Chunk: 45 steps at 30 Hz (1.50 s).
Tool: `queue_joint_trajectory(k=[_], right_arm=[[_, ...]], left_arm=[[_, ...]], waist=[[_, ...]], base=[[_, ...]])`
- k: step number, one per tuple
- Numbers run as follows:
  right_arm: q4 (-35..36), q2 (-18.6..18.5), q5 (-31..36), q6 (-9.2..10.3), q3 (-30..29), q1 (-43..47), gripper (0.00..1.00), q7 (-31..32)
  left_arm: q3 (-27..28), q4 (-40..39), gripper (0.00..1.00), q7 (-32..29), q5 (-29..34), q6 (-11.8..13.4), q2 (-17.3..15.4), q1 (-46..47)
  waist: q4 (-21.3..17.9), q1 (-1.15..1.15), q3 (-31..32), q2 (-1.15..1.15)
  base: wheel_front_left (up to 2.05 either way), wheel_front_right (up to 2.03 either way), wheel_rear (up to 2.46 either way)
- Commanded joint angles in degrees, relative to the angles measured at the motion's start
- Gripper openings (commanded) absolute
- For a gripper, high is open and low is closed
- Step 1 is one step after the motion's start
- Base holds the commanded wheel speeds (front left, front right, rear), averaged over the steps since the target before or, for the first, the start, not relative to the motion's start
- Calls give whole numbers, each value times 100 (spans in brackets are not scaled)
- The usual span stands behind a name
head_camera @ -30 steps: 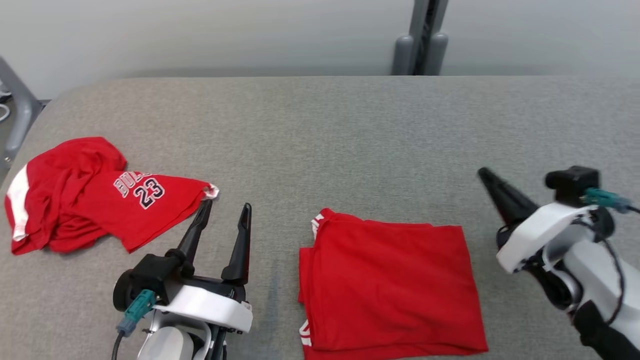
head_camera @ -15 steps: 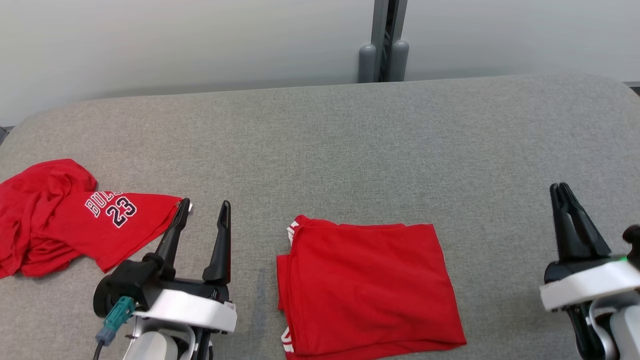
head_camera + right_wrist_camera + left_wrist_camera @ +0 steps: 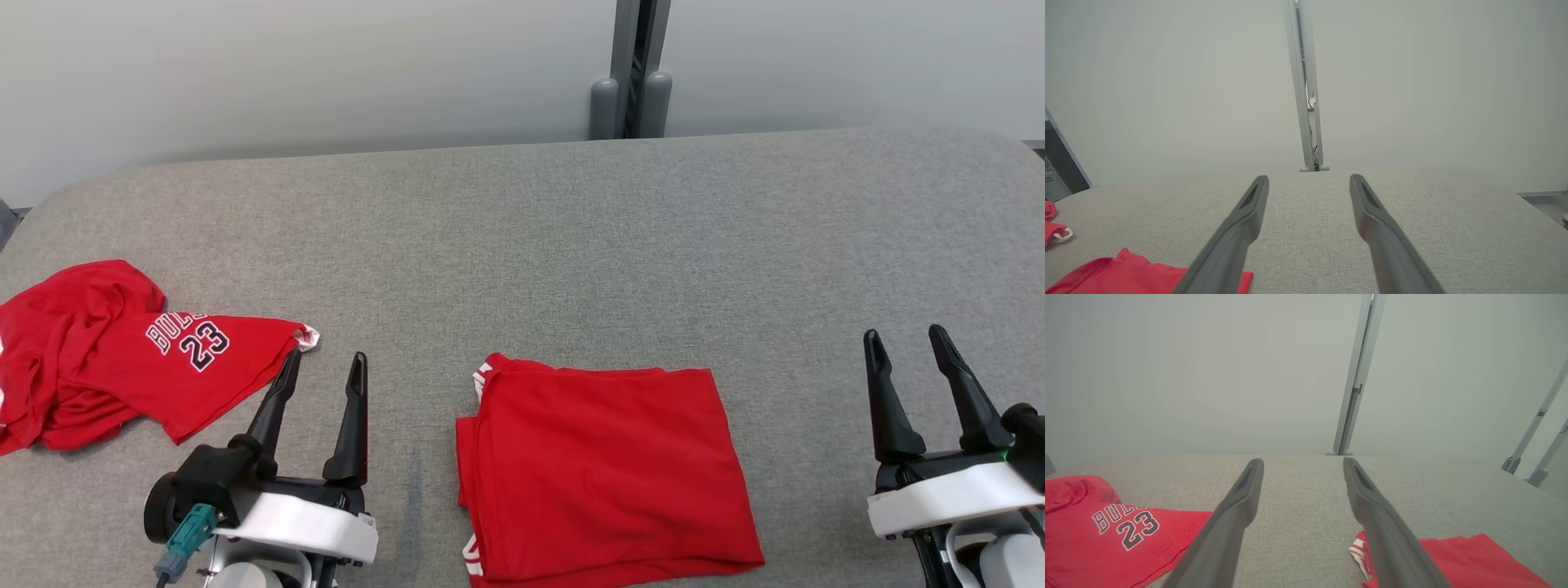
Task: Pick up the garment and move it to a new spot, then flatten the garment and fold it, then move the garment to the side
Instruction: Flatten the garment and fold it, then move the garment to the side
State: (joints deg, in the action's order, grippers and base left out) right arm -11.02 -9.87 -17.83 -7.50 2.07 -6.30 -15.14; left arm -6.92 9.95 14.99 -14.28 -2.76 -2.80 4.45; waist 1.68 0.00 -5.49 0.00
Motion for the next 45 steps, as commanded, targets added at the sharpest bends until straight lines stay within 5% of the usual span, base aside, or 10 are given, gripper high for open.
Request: queue_joint_trajectory(k=[1,45], right_arm=[[52,1,20,2,-40,46,100,-2],[-108,54,-185,2,-57,103,100,-3]], left_arm=[[8,-21,100,21,2,12,-23,-8],[-51,22,100,22,-24,20,-23,112]], waist=[[15,0,-5,0],[177,0,-126,0]], base=[[0,0,0],[0,0,0]])
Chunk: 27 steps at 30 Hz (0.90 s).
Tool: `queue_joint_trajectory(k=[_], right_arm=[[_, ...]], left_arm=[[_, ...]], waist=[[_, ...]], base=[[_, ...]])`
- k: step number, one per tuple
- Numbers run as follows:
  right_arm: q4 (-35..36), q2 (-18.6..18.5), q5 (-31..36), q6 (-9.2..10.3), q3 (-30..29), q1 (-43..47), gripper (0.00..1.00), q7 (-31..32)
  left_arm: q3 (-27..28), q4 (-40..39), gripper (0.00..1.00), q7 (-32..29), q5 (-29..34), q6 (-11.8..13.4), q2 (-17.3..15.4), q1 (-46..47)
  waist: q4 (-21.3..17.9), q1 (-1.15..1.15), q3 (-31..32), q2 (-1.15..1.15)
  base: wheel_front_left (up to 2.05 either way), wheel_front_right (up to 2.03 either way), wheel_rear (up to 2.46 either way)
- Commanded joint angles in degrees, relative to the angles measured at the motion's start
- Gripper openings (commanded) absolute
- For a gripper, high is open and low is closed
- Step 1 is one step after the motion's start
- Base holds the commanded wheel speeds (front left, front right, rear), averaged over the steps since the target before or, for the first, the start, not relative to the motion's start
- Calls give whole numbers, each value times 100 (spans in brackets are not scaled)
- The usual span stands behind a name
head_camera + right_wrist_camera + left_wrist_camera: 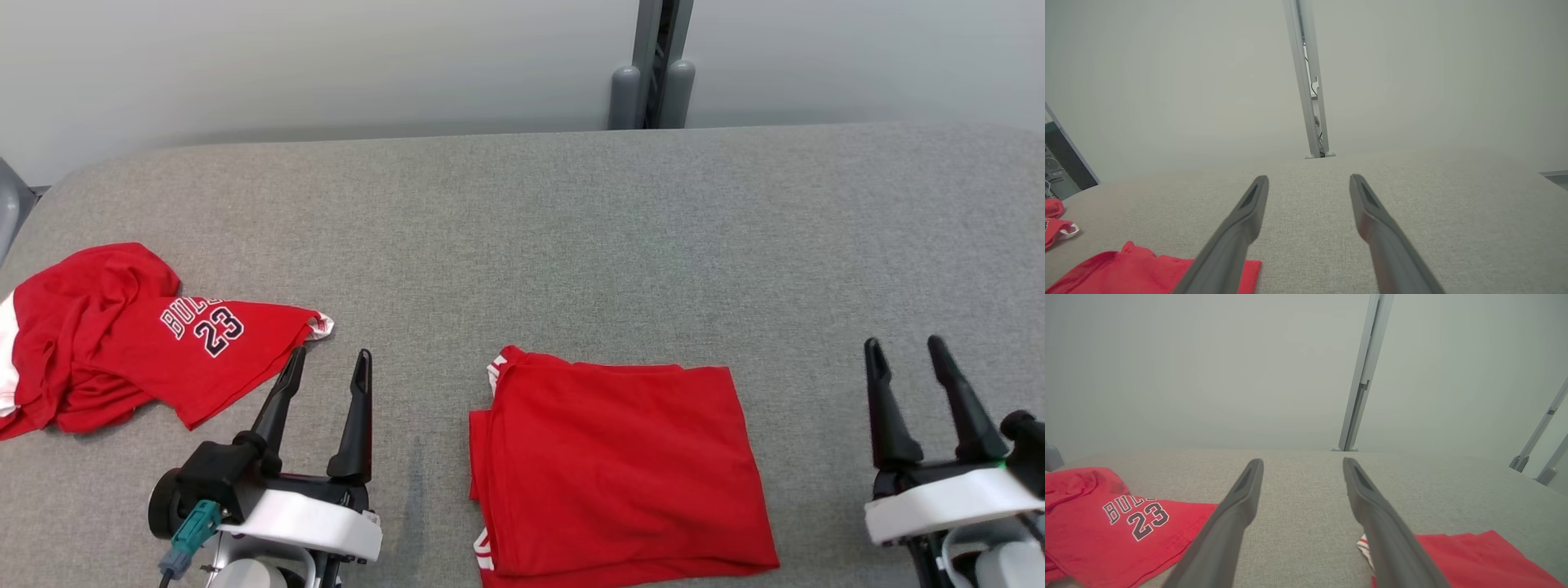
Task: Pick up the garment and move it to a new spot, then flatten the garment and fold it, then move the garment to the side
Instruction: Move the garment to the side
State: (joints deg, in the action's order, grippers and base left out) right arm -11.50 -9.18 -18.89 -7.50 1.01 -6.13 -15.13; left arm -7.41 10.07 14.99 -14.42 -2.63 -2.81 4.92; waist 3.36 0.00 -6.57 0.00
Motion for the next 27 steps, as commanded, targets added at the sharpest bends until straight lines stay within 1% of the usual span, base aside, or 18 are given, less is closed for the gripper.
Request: queue_joint_trajectory(k=[1,3,8,13,14,19,27], right_arm=[[-159,-8,-155,2,109,105,100,35],[-314,-30,-354,2,337,100,100,185],[-661,-93,-1056,2,838,154,100,834],[-777,-164,-1648,2,1209,73,100,1253],[-777,-164,-1648,2,1209,73,100,1253],[-852,-282,-2093,2,1530,-13,100,1522],[-1154,-286,-2435,2,1871,-160,100,1753]], left_arm=[[-7,12,100,22,-7,4,-22,75],[-26,23,100,22,-6,-1,-21,87],[-66,33,100,22,72,7,-21,139],[-112,54,100,22,70,-3,-22,209],[-112,54,100,22,70,-3,-22,209],[-186,117,100,22,143,12,-21,289],[-221,136,100,22,129,19,-21,320]], waist=[[15,0,-34,0],[32,0,-66,0],[65,0,-193,0],[116,0,-320,0],[116,0,-320,0],[193,0,-397,0],[326,0,-437,0]], base=[[0,0,0],[0,0,0],[0,0,0],[0,0,0],[0,0,0],[0,0,0],[0,0,0]])
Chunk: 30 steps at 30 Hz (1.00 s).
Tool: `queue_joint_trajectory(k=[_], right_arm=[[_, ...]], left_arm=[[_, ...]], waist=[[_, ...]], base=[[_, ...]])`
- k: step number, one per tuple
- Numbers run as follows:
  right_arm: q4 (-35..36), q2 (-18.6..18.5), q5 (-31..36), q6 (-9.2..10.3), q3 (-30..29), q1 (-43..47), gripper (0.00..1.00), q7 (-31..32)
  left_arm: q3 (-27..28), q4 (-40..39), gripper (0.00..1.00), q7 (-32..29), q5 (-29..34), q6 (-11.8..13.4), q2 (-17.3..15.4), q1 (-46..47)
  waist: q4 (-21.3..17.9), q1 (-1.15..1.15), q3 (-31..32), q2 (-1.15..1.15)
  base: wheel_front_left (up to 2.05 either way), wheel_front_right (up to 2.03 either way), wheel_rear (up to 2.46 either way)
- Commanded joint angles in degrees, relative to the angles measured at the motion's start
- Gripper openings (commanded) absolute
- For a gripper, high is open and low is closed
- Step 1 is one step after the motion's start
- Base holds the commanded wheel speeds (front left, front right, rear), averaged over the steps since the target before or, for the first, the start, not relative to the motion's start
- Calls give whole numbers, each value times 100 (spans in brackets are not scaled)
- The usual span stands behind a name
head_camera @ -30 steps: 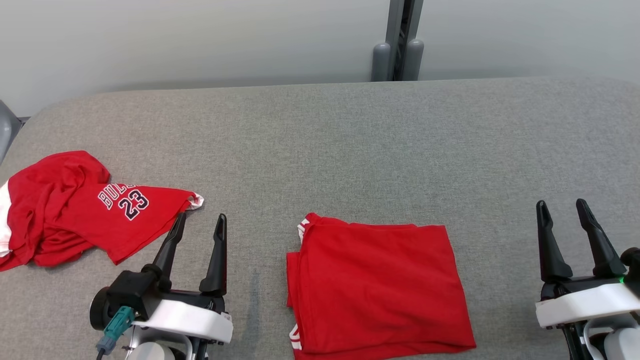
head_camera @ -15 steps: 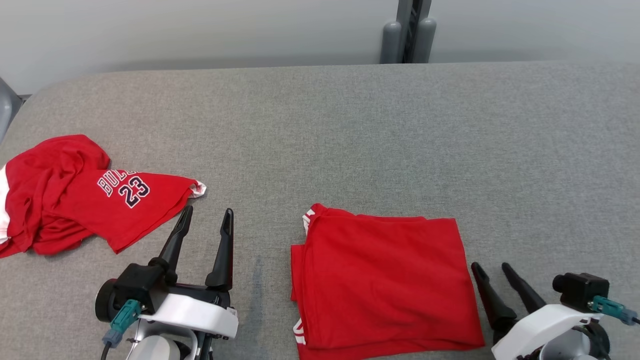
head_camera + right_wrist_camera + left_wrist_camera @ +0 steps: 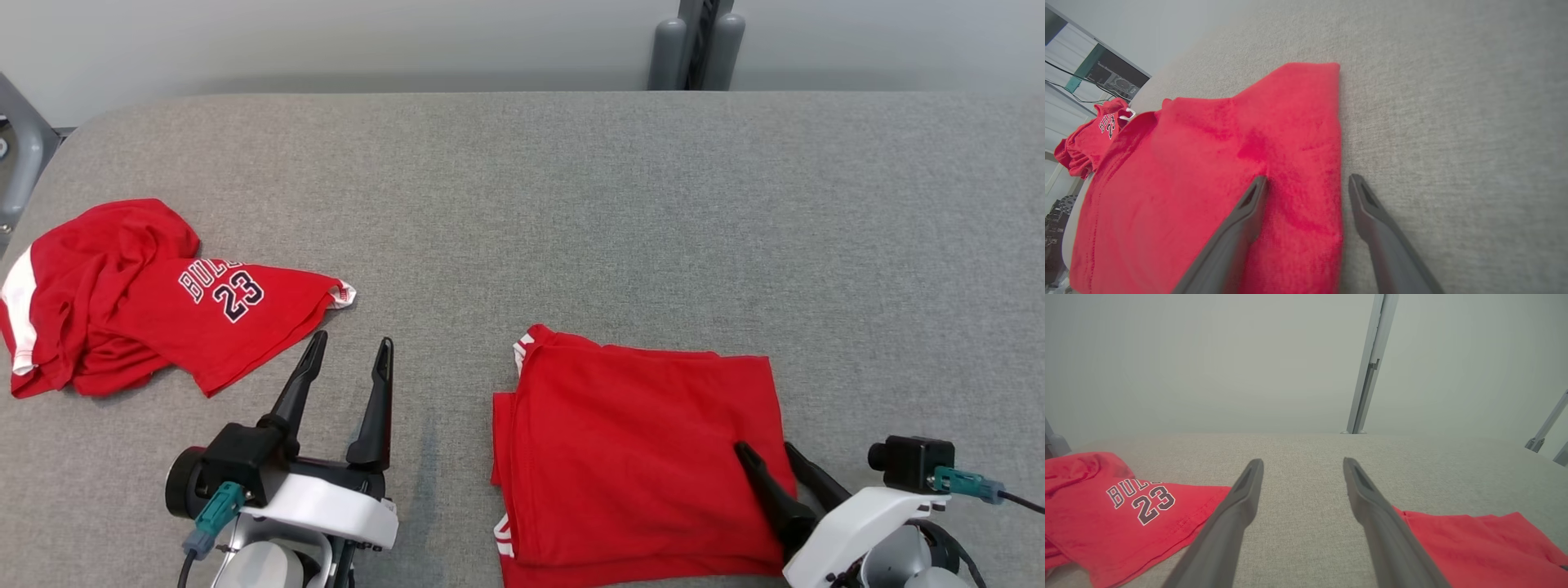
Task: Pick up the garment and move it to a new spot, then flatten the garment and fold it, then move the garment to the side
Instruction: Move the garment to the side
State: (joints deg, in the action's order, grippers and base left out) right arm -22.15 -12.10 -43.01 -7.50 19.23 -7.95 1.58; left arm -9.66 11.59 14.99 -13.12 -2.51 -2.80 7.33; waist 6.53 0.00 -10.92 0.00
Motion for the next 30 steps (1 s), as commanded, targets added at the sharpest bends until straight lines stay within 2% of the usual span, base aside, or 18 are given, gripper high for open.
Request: queue_joint_trajectory(k=[1,3,4,5,10,16,23,28,30], right_arm=[[-125,17,-52,2,92,-5,100,103],[-210,24,-106,2,189,-54,100,134],[-258,3,-54,3,238,-96,30,116],[-307,-24,8,3,274,-140,0,60],[-437,-136,173,3,378,-321,0,-211],[-372,-469,381,9,511,-618,0,-440],[-141,-1162,691,8,721,-1171,0,-439],[0,-1784,743,4,913,-1934,0,-509],[3,-1871,723,4,955,-2067,0,-543]], left_arm=[[-1,-25,100,22,-8,4,-22,80],[-1,-41,100,22,-16,7,-22,81],[0,-46,100,22,-13,10,-22,81],[2,-49,100,22,-11,13,-22,77],[37,-29,100,22,4,23,-22,34],[-32,-105,100,22,27,2,-19,68],[-239,-351,100,22,221,-44,-21,301],[-424,-491,100,15,672,-215,-81,769],[-457,-508,100,14,732,-235,-112,848]], waist=[[25,0,-3,0],[48,0,-10,0],[53,0,-13,0],[55,0,-15,0],[-5,0,19,0],[-266,0,-37,0],[-777,0,-413,0],[-1266,0,-1160,0],[-1342,0,-1285,0]], base=[[0,0,0],[0,0,0],[0,0,0],[0,0,0],[0,0,0],[0,0,0],[0,0,0],[0,0,0],[0,0,0]])
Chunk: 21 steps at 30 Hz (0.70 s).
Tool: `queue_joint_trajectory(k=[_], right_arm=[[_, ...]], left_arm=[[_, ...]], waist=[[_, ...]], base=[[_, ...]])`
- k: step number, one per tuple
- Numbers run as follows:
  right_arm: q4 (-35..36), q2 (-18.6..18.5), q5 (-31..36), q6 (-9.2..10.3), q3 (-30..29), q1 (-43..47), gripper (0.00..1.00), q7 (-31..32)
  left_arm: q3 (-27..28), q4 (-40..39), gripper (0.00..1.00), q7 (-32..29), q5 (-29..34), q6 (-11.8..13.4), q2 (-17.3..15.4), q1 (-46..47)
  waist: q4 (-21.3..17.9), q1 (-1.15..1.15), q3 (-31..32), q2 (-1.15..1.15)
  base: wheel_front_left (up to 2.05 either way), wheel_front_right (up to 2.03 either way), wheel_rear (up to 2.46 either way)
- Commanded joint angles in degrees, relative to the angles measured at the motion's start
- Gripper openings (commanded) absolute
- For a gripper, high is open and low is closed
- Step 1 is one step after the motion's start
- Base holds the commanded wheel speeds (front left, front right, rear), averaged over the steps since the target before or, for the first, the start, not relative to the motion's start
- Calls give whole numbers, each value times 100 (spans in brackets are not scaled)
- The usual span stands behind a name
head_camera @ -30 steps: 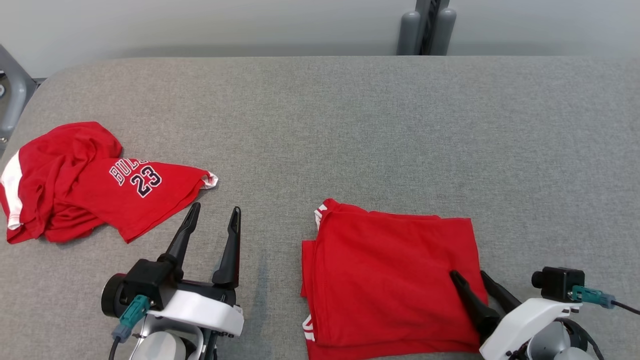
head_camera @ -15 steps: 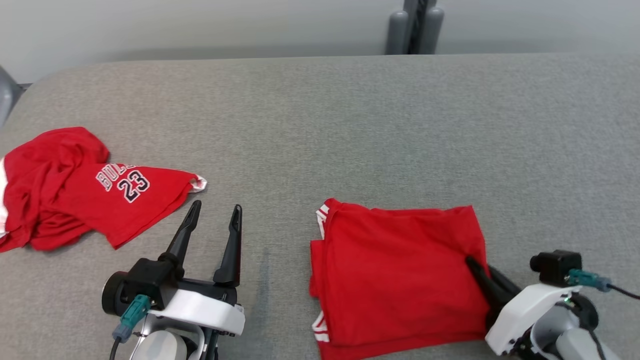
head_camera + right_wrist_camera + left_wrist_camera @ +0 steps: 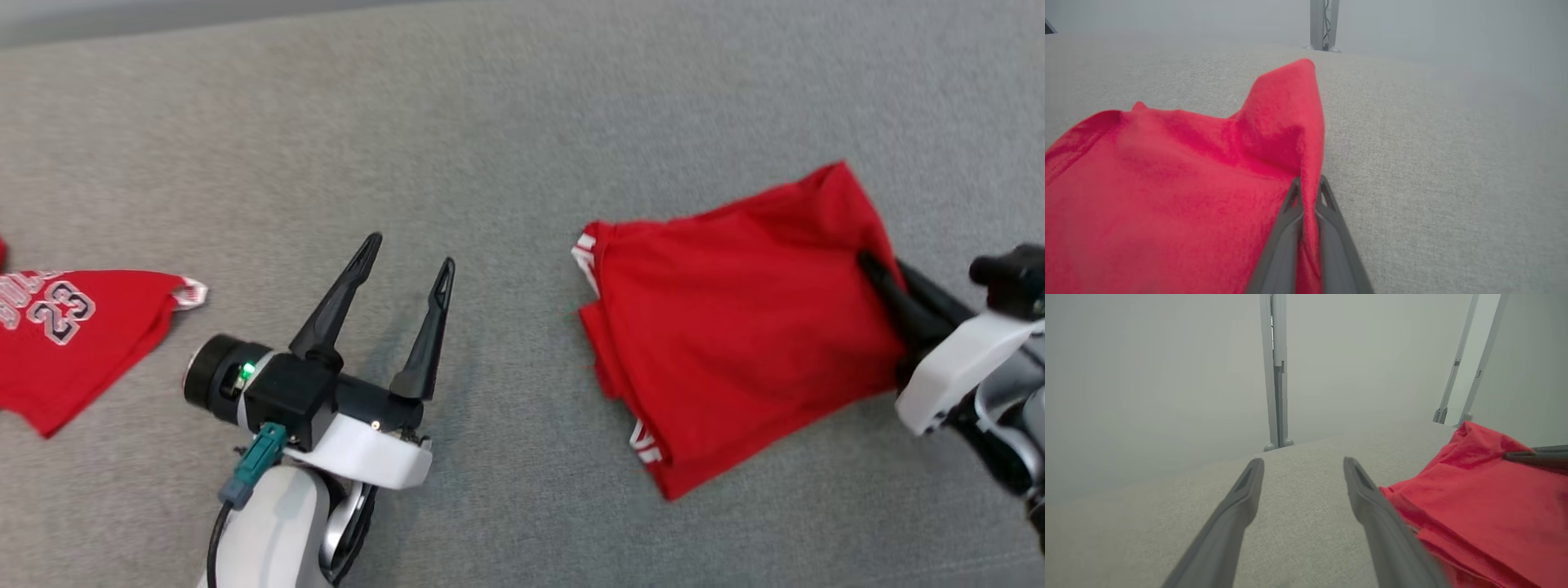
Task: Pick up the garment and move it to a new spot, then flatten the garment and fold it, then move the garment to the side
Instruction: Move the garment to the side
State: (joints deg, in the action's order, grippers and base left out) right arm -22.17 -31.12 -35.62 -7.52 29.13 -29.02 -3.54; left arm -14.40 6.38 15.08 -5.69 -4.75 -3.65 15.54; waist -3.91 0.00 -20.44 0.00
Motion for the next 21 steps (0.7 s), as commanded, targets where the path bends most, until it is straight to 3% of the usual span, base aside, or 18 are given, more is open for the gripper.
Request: queue_joint_trajectory(k=[1,11,21], right_arm=[[11,-63,-30,6,3,-109,0,-41],[-810,-859,-197,6,2,-1289,0,-641],[-1958,-1187,405,6,-260,-2212,0,-996]], left_arm=[[3,-25,100,6,33,-30,-65,107],[-448,-409,100,-83,433,-206,-527,1018],[-761,-905,100,-376,344,-245,-640,1448]], waist=[[-388,0,-479,0],[-930,0,-1527,0],[-1030,0,-1838,0]], base=[[0,0,0],[0,0,0],[0,0,0]])
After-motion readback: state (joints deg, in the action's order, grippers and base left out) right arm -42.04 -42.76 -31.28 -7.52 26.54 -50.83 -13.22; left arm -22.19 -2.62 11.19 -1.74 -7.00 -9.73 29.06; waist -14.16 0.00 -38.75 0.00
